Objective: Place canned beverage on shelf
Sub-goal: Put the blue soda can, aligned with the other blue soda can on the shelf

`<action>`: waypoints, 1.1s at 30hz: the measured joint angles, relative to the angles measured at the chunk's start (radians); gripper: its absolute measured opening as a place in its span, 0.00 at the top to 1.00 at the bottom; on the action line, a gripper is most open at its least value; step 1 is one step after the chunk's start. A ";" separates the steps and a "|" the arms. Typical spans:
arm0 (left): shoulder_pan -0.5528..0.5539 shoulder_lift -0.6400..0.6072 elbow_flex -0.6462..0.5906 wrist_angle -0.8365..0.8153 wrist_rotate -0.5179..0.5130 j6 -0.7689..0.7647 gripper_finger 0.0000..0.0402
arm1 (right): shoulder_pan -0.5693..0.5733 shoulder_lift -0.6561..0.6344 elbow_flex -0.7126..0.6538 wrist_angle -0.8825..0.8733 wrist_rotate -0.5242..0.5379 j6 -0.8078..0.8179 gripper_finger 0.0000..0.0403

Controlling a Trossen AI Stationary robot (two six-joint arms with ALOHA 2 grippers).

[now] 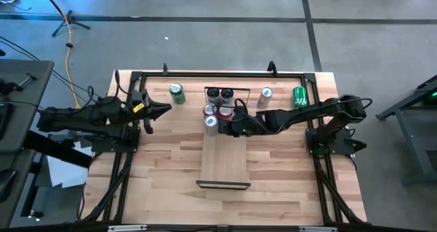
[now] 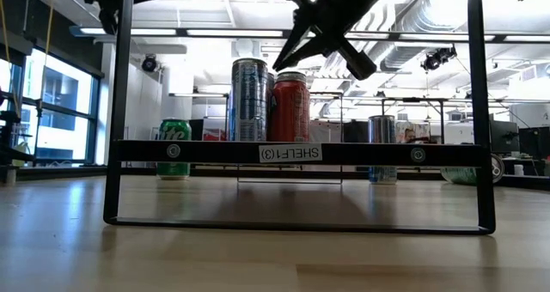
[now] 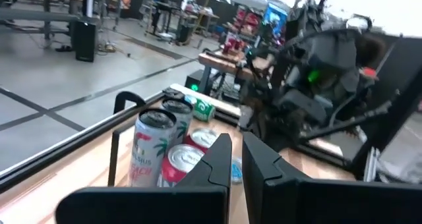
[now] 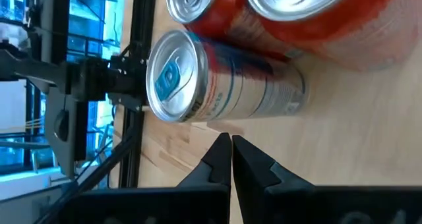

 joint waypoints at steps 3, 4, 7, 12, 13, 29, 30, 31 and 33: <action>0.000 -0.013 0.000 -0.022 0.027 0.002 1.00 | 0.000 0.000 0.000 -0.001 0.004 -0.004 1.00; 0.000 -0.014 0.000 -0.023 0.036 -0.007 1.00 | 0.000 -0.001 0.000 -0.001 -0.005 -0.015 1.00; 0.000 -0.019 0.000 -0.022 0.052 -0.049 1.00 | 0.000 -0.028 0.000 -0.034 -0.102 -0.086 1.00; 0.000 -0.019 0.000 -0.025 0.060 -0.124 1.00 | 0.019 -0.165 0.000 -0.223 -0.064 -0.140 1.00; 0.000 -0.019 0.000 -0.025 0.060 -0.129 1.00 | 0.024 -0.199 0.000 -0.287 -0.025 -0.139 1.00; 0.000 0.029 0.000 0.186 -0.028 -0.129 1.00 | 0.114 -0.650 0.000 -0.938 0.260 -0.291 1.00; 0.000 0.029 0.000 0.186 -0.032 -0.136 1.00 | 0.118 -0.669 0.000 -0.946 0.266 -0.321 1.00; 0.000 0.029 0.000 0.187 -0.036 -0.150 1.00 | 0.122 -0.689 0.000 -0.950 0.270 -0.349 1.00; 0.000 0.029 0.000 0.205 -0.054 -0.169 1.00 | 0.129 -0.728 0.000 -0.952 0.293 -0.399 1.00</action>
